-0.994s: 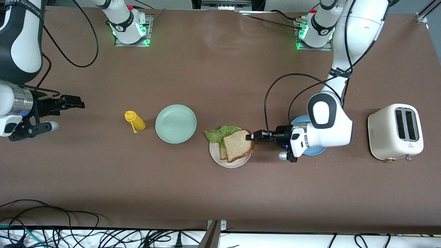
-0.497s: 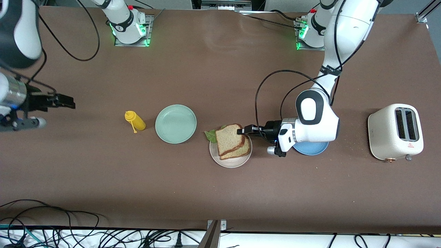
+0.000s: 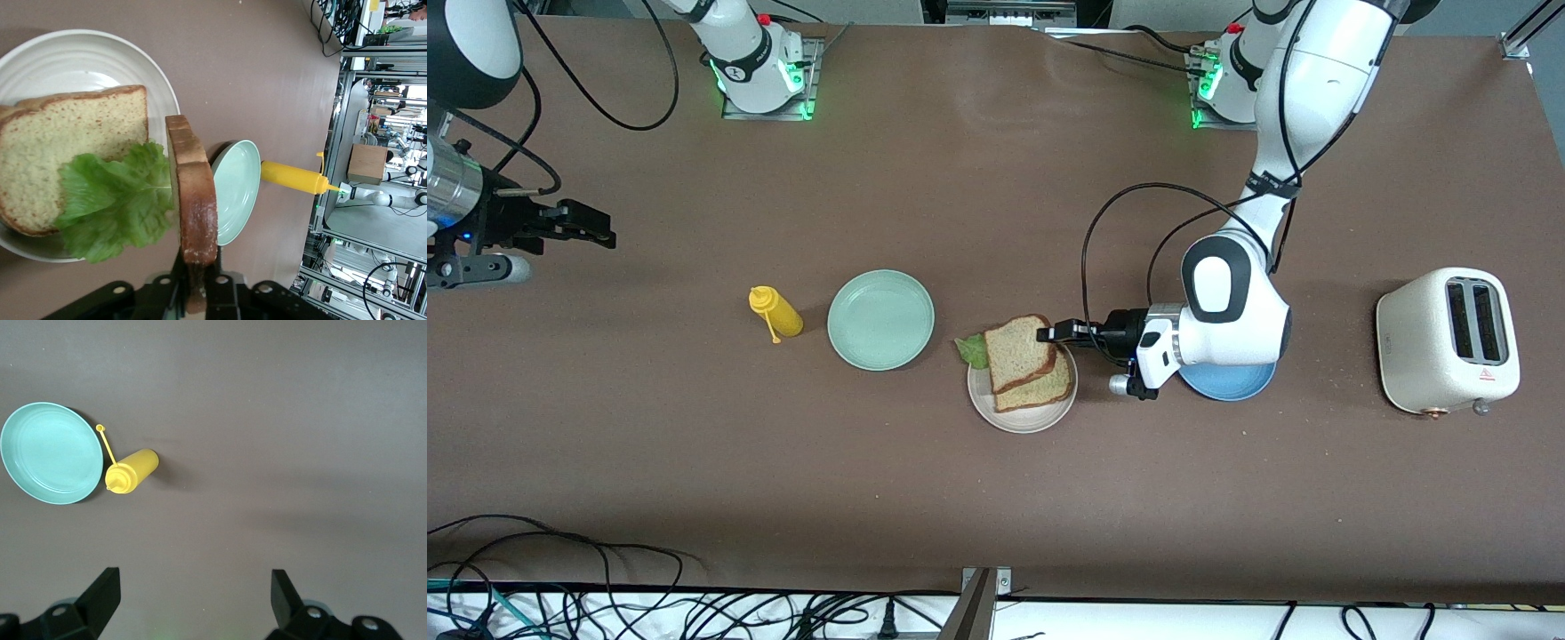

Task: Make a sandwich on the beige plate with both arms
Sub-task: 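Open the left gripper to release the slice on the sandwich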

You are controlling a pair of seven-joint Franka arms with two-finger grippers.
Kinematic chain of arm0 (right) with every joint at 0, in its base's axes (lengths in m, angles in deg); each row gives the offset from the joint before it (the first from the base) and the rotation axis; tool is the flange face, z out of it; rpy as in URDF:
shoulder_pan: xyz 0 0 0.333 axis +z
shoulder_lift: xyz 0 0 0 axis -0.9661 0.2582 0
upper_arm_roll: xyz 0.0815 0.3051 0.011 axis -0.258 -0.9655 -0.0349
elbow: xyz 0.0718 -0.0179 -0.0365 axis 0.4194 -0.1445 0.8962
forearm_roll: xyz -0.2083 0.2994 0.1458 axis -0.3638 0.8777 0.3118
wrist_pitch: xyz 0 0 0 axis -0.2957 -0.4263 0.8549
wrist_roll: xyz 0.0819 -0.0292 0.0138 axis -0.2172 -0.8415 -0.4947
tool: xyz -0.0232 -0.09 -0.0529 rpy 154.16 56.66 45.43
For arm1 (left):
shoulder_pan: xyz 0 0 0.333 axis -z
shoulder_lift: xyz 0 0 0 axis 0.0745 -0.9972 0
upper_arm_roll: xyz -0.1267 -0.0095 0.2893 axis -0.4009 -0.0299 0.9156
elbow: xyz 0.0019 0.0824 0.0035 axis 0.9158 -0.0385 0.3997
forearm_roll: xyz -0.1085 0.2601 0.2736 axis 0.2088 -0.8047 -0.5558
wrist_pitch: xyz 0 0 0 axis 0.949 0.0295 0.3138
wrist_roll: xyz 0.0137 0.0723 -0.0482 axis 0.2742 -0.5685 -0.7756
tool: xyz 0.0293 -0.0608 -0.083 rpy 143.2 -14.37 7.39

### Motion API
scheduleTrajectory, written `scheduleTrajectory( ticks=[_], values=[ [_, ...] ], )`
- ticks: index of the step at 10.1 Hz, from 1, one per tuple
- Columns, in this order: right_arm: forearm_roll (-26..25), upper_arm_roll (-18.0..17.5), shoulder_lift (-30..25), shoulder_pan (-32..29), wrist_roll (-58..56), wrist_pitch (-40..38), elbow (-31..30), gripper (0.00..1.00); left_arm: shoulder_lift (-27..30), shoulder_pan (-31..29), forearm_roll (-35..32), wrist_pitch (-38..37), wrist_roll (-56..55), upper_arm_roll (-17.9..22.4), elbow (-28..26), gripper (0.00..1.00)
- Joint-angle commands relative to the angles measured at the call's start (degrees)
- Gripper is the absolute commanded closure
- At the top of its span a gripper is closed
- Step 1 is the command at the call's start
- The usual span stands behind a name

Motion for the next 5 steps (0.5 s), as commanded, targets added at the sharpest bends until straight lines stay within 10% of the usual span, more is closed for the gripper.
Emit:
scheduleTrajectory(
  ticks=[1, 5],
  values=[
    [-1.2, -1.1, -2.1, -0.7, 1.8, 0.3, -3.0, 0.00, -1.0, 0.6, 1.6, 0.7, 3.0, 0.9, 0.0, 0.24],
    [-1.3, -1.2, -7.6, -0.7, 1.8, 6.5, -11.3, 0.00, -2.0, 0.5, 1.2, 6.2, 3.9, 0.9, 0.2, 0.02]
  ],
)
